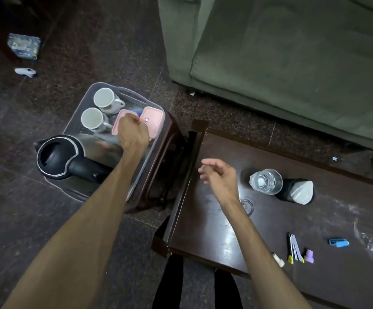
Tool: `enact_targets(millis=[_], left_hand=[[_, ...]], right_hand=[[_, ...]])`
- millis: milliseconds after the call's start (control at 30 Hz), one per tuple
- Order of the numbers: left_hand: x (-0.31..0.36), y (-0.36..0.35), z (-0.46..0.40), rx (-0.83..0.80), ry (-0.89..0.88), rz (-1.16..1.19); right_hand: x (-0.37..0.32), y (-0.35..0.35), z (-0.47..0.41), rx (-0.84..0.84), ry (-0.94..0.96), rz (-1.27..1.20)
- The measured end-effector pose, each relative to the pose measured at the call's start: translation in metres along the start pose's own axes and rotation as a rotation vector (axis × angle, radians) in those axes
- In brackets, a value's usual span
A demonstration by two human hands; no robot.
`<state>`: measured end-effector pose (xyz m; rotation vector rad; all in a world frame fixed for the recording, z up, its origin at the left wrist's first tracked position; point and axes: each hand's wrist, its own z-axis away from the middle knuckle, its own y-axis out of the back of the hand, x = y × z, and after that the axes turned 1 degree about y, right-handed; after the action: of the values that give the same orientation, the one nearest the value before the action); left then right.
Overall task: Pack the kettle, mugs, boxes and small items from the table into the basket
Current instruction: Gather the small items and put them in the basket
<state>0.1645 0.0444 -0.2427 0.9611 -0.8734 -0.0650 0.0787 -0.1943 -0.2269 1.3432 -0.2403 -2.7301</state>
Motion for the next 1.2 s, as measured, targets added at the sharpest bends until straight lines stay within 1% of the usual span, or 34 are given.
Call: enact_targets(millis=[133, 200, 267, 300, 400, 467, 567, 700, 767, 867, 933, 1033, 1200], left_hand=[[-0.007, 0.002, 0.006, 0.005, -0.013, -0.009], [-0.009, -0.001, 0.014, 0.05, -0.023, -0.011], [-0.007, -0.005, 0.026, 0.133, -0.057, -0.04], [-0.005, -0.007, 0.031, 0.178, -0.102, -0.047], [0.003, -0.025, 0.059, 0.283, -0.325, -0.047], [0.016, -0.039, 0.084, 0.294, -0.402, -0.012], [0.04, -0.071, 0.134, 0.178, -0.445, 0.035], [0.057, -0.117, 0.208, 0.011, -0.476, 0.089], [0.06, -0.142, 0.251, -0.061, -0.522, 0.098], [0.055, -0.174, 0.311, -0.195, -0.564, 0.075], [0.049, -0.191, 0.346, -0.276, -0.54, 0.042], [0.036, -0.212, 0.39, -0.392, -0.495, -0.014], [0.017, -0.244, 0.436, -0.601, -0.515, -0.218]], right_hand=[[0.01, 0.029, 0.007, 0.066, -0.005, -0.094], [0.013, 0.045, 0.009, 0.096, 0.002, -0.133], [0.014, 0.062, 0.012, 0.123, 0.006, -0.153], [0.015, 0.07, 0.012, 0.136, 0.006, -0.162], [0.021, 0.1, 0.014, 0.181, 0.004, -0.178], [0.026, 0.12, 0.017, 0.216, 0.019, -0.189], [0.038, 0.159, 0.026, 0.312, 0.047, -0.217], [0.07, 0.22, 0.04, 0.51, 0.029, -0.195], [0.093, 0.256, 0.046, 0.637, -0.036, -0.178], [0.129, 0.304, 0.051, 0.802, -0.199, -0.131], [0.151, 0.331, 0.054, 0.854, -0.296, -0.051], [0.173, 0.361, 0.058, 0.896, -0.373, 0.048], [0.193, 0.389, 0.056, 0.894, -0.445, 0.054]])
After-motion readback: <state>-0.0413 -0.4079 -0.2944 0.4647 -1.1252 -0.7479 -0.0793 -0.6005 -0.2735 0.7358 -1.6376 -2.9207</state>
